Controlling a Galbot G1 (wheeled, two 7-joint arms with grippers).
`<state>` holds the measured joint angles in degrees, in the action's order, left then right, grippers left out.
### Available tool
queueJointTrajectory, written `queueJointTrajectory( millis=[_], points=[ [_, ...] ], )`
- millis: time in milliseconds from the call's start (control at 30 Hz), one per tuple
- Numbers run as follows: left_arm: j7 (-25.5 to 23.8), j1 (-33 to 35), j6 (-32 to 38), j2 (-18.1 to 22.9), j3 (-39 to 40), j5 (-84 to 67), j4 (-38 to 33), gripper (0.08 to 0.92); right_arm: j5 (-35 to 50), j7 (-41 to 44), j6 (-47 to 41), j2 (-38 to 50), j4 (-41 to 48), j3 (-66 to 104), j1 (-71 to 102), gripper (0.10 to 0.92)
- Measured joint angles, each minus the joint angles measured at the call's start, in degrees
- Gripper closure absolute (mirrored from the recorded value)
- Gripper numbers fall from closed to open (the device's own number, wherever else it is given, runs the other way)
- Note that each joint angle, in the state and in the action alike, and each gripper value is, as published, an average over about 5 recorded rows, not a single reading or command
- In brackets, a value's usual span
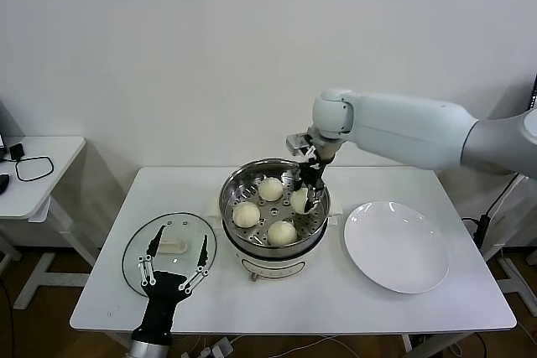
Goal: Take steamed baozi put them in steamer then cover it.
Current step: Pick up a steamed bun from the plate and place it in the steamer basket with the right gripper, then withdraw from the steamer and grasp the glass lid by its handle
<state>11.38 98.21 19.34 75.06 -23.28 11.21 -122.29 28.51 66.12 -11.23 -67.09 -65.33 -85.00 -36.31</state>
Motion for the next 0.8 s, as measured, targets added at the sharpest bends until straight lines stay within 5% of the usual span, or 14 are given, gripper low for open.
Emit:
queueJointTrajectory(
  millis=[333,600,800],
  points=[
    [0.1,0.5,0.5,0.2,-0.1,0.0,0.0,0.177,-1.4,-1.0,-0.2,-1.2,1.5,-0.6,1.8,0.394],
    [0.2,0.6,0.5,0.2,-0.4,0.0,-0.2,0.177,-1.4,-2.0,-0.2,-1.0,1.2,0.0,2.1,0.223],
    [0.1,0.5,0.4,0.2,-0.4,0.2,-0.4,0.177,-1.9,-3.2,0.4,1.3,-1.4,2.1,2.1,0.203]
  ],
)
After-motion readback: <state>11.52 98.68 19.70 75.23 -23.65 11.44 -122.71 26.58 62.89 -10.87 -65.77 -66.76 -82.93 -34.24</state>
